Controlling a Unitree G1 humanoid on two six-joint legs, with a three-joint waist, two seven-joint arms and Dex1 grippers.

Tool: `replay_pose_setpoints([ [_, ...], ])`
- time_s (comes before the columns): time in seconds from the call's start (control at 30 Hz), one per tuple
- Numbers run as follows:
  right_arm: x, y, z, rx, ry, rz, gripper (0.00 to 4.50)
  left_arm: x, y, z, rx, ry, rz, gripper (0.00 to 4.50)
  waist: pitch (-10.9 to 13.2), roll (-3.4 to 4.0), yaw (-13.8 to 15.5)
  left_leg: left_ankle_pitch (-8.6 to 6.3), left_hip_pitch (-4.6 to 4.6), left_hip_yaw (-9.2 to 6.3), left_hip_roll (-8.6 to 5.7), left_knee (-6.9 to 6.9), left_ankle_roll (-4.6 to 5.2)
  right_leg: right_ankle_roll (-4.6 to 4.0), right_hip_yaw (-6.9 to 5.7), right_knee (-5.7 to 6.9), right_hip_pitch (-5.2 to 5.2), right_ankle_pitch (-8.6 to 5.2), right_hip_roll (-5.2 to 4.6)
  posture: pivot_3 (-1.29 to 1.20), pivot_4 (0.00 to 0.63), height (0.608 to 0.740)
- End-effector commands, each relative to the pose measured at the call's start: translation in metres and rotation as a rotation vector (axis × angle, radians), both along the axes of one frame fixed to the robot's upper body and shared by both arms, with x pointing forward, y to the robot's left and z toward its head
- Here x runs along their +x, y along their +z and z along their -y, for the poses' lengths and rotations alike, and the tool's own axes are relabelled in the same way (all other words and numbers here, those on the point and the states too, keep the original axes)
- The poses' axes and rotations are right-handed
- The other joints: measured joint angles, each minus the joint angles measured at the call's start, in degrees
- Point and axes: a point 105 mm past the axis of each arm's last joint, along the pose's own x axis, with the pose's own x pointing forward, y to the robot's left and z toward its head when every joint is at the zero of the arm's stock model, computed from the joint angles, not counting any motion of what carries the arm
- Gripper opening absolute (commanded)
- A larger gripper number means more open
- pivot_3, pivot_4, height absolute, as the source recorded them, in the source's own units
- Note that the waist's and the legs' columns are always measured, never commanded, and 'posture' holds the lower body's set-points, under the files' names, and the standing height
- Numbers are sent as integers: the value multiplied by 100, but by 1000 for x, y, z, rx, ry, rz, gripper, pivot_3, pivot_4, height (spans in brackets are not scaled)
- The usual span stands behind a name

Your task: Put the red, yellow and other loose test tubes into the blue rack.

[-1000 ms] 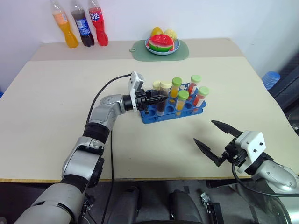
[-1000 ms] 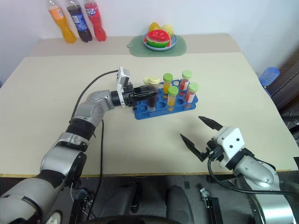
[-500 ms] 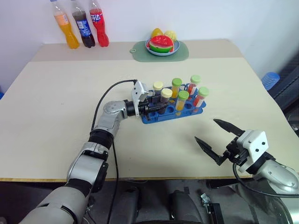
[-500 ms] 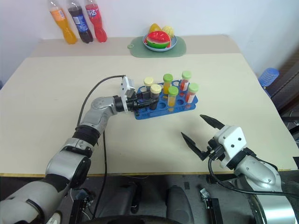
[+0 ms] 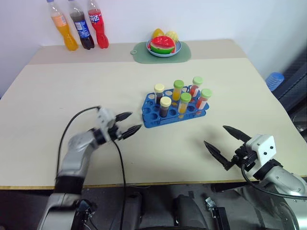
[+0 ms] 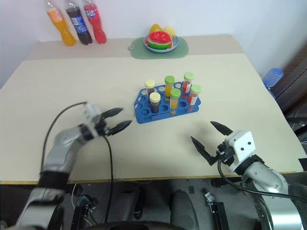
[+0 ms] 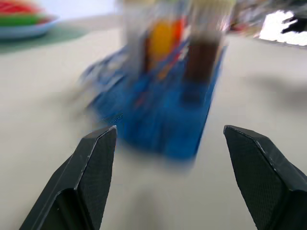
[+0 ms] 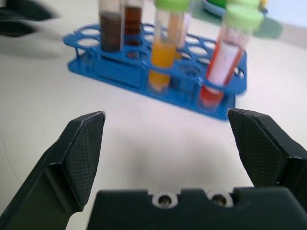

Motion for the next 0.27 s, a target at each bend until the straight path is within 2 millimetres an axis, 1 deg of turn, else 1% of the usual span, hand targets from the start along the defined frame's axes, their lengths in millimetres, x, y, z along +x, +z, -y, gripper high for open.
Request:
replay_pose_setpoints([
  [0.03, 1, 3, 7, 18, -12, 33, 4500, -24, 2, -26, 58, 77, 28, 3662, 0, 1, 4, 0, 1, 0, 0, -1, 0, -1, 0, -1, 1, 0, -1, 0, 150, 740],
  [0.17, 4, -2, 8, 15, 16, 11, 4500, -46, 0, -43, 30, 161, -32, 3662, 0, 2, 120, -1, 4, 0, 0, -3, -1, -18, 0, -12, 4, -9, -10, 0, 150, 740],
  [0.27, 7, -5, 8, 17, 35, 0, 4500, -56, -1, -46, 27, 190, -61, 3662, -1, 4, 134, -2, 4, 0, 0, -4, 1, -20, -2, -27, 3, -10, -11, 0, 150, 740],
])
